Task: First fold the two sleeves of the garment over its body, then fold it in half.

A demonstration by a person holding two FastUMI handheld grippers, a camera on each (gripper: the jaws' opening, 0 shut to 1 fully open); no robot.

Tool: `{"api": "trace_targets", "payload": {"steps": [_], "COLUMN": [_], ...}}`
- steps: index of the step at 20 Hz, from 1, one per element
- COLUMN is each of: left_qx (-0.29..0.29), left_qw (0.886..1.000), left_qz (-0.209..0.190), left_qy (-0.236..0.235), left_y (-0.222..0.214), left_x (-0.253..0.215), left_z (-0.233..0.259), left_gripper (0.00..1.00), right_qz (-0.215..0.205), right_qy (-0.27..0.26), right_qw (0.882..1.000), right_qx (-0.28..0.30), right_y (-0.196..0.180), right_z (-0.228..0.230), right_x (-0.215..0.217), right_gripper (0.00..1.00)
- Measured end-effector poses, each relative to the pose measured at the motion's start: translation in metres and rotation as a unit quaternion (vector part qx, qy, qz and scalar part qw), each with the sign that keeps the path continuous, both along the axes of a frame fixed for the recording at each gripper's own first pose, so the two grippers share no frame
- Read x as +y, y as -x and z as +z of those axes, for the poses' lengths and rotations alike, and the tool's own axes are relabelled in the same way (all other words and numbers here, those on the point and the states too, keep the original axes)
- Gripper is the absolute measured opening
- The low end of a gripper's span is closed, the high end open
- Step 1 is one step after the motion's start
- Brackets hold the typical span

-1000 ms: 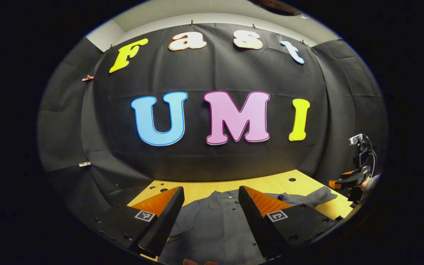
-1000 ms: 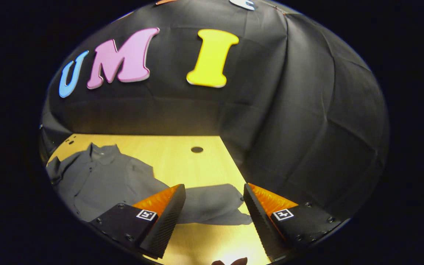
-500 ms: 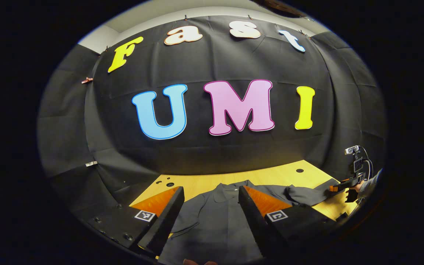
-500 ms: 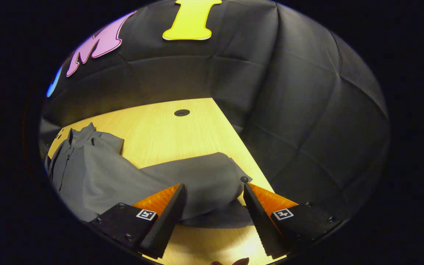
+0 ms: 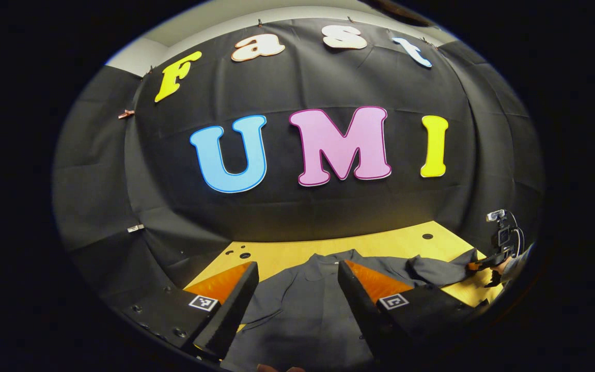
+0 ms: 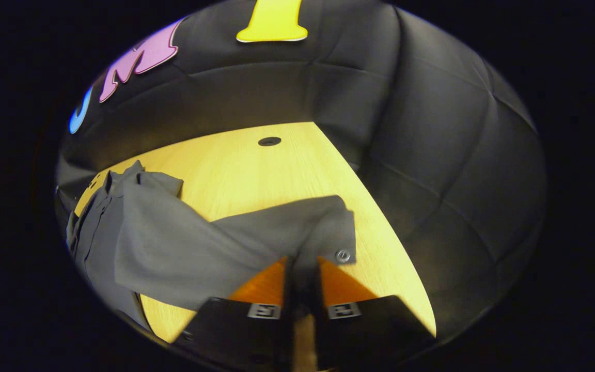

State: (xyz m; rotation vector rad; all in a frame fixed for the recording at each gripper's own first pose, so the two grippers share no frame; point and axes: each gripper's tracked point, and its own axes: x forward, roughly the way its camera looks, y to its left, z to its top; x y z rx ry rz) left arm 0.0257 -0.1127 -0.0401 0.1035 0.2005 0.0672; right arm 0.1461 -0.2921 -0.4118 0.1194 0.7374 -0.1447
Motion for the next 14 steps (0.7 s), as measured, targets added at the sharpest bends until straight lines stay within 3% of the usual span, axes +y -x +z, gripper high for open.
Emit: {"api": "trace_targets", "payload": {"steps": [2,10,14], "left_qx": [-0.002,-0.012,-0.020], "left_qw": [1.000,1.000,1.000], "left_qz": [0.006,0.002,-0.007], "left_qy": [0.003,0.020,0.023], "left_y": [0.001,-0.003,-0.006], "left_x": [0.007,0.065,0.108], "left_z": [0.001,-0.003,-0.005], "left_gripper": [0.98,0.97,0.97], "right_qz": [0.005,-0.064,-0.079], "right_qy": [-0.001,0.040,0.052], "right_qw": [1.000,0.993,0.985], "right_qx": [0.006,-0.091,-0.143], "right_y": [0.006,0.037,0.065], "right_z": [0.006,0.116,0.189], "right_x": [0.006,-0.010,0.017], "right_gripper": [0.07,0.07,0.07]}}
